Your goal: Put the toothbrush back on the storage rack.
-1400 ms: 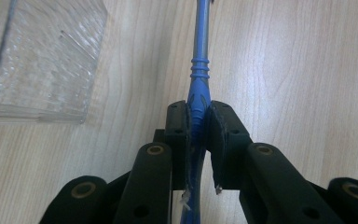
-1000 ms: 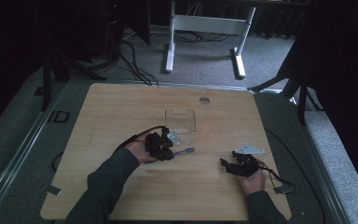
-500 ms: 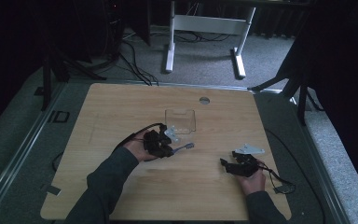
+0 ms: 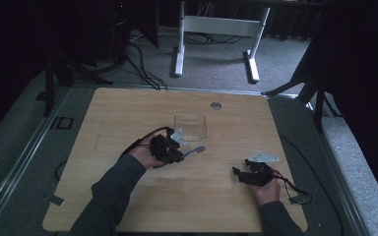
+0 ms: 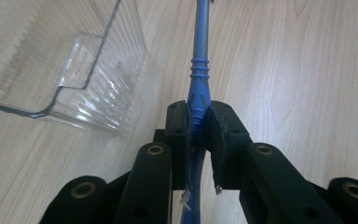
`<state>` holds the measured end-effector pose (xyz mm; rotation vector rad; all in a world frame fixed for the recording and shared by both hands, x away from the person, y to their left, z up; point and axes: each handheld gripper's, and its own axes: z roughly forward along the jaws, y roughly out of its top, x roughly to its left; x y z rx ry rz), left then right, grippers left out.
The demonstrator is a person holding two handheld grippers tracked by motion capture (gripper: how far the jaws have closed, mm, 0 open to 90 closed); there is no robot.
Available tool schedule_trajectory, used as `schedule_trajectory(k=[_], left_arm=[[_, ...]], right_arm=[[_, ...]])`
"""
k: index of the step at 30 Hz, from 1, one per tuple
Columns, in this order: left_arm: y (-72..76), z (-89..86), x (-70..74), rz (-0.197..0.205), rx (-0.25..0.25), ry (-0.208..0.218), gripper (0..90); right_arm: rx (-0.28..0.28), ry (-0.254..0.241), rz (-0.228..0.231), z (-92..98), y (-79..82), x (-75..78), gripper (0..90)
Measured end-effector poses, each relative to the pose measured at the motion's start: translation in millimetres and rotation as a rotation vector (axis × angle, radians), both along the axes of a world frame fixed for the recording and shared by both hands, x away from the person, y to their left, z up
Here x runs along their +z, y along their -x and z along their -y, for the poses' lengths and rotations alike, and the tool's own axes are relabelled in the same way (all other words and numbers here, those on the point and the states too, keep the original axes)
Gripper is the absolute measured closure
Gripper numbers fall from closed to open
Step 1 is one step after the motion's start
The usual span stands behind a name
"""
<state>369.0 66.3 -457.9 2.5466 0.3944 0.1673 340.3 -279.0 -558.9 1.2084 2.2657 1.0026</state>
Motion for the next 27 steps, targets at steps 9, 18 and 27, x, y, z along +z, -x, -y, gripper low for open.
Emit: schedule_trajectory(k=[9,18,27], left_arm=[[-0.4,-2.1,3.8,0.018,0.016,0.027,78.7],[-1.0,-6.7,7.1,0.028,0.047,0.081,78.7],[-2.1,-12.8,13.6,0.048,0.074,0.123,78.7]], right_arm=[[0.0,0.0,0.0,0.0,0.0,-0.1,33.5],[0.001,0.001,0.001,0.1,0.0,0.0,33.5],[0.001,0.001,0.001,0.1,-0.1,0.0,33.5]])
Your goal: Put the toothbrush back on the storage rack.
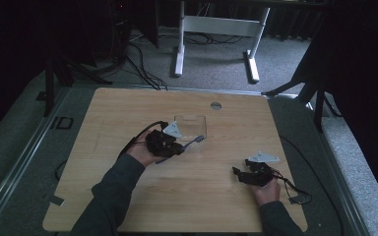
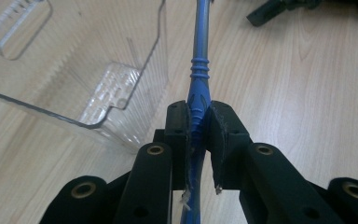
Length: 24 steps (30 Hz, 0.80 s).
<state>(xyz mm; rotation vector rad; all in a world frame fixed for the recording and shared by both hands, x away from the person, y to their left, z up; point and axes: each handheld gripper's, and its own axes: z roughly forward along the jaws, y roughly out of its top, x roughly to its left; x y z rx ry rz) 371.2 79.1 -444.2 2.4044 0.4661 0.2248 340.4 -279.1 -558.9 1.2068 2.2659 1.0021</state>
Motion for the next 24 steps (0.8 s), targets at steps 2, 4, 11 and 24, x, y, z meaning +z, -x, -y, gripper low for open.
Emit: schedule_trajectory(k=[2,4,11,24], left_arm=[[-0.3,-1.3,1.2,0.004,0.006,0.006,78.7],[-0.4,-2.3,1.9,0.006,0.012,0.017,78.7],[-0.4,-4.0,4.9,0.025,0.03,0.054,78.7],[0.3,-8.1,10.2,0.047,0.055,0.097,78.7]], right_arm=[[-0.001,0.0,0.0,0.0,0.0,0.0,33.5],[-0.001,-0.001,0.0,0.0,0.1,0.0,33.5],[0.0,-0.001,0.0,0.0,0.0,0.0,33.5],[0.0,-0.001,0.0,-0.1,0.0,0.0,33.5]])
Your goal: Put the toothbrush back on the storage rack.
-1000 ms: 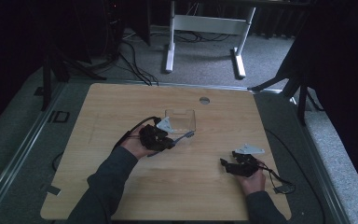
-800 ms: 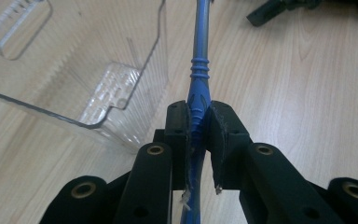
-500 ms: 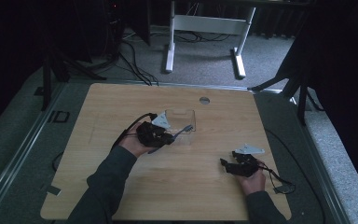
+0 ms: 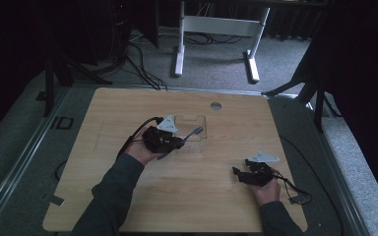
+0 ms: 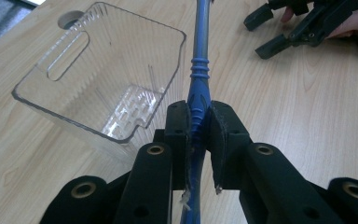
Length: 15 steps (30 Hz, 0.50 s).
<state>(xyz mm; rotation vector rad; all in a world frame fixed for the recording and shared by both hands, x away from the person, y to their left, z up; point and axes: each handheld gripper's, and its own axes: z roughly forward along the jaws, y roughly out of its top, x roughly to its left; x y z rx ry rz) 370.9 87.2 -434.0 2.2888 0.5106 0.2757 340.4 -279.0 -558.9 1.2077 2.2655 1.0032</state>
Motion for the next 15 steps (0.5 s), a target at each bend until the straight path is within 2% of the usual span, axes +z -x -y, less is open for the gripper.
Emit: schedule_trajectory(k=[15], left_arm=[[-0.9,-4.3,2.2,0.018,0.039,0.048,78.7]], right_arm=[[0.0,0.0,-0.001,0.0,0.0,0.1,33.5]])
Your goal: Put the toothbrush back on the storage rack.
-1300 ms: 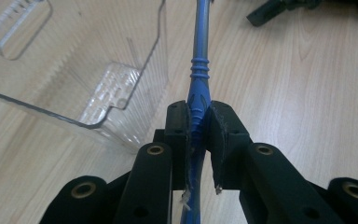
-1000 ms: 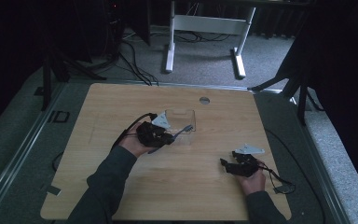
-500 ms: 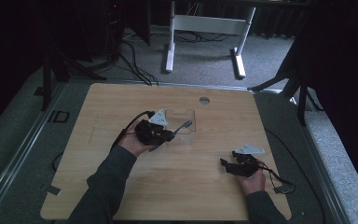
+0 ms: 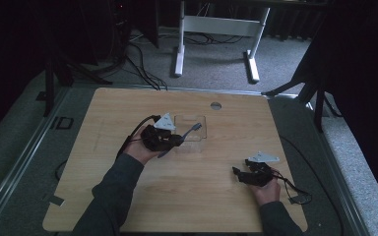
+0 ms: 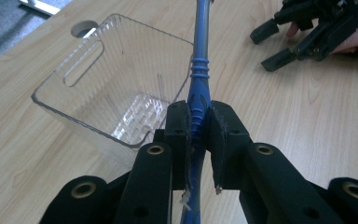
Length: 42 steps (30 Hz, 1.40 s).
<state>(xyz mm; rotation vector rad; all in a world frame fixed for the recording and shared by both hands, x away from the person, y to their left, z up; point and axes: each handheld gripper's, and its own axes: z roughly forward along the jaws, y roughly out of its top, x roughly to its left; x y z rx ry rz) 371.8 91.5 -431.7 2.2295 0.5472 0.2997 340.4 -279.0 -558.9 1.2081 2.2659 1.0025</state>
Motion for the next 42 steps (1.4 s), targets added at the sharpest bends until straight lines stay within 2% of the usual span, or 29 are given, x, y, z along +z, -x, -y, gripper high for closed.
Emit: schedule_trajectory(k=[13,34,42], left_arm=[[-1.7,-2.0,1.2,0.018,0.038,0.024,78.6],[-3.8,-7.6,7.4,0.04,0.095,0.105,78.6],[-5.2,-9.7,9.1,0.034,0.104,0.135,78.6]], right_arm=[[0.001,0.0,0.001,0.0,-0.1,0.0,33.5],[0.0,0.0,0.0,0.0,0.0,0.0,33.5],[0.0,0.0,0.0,0.0,0.0,0.0,33.5]])
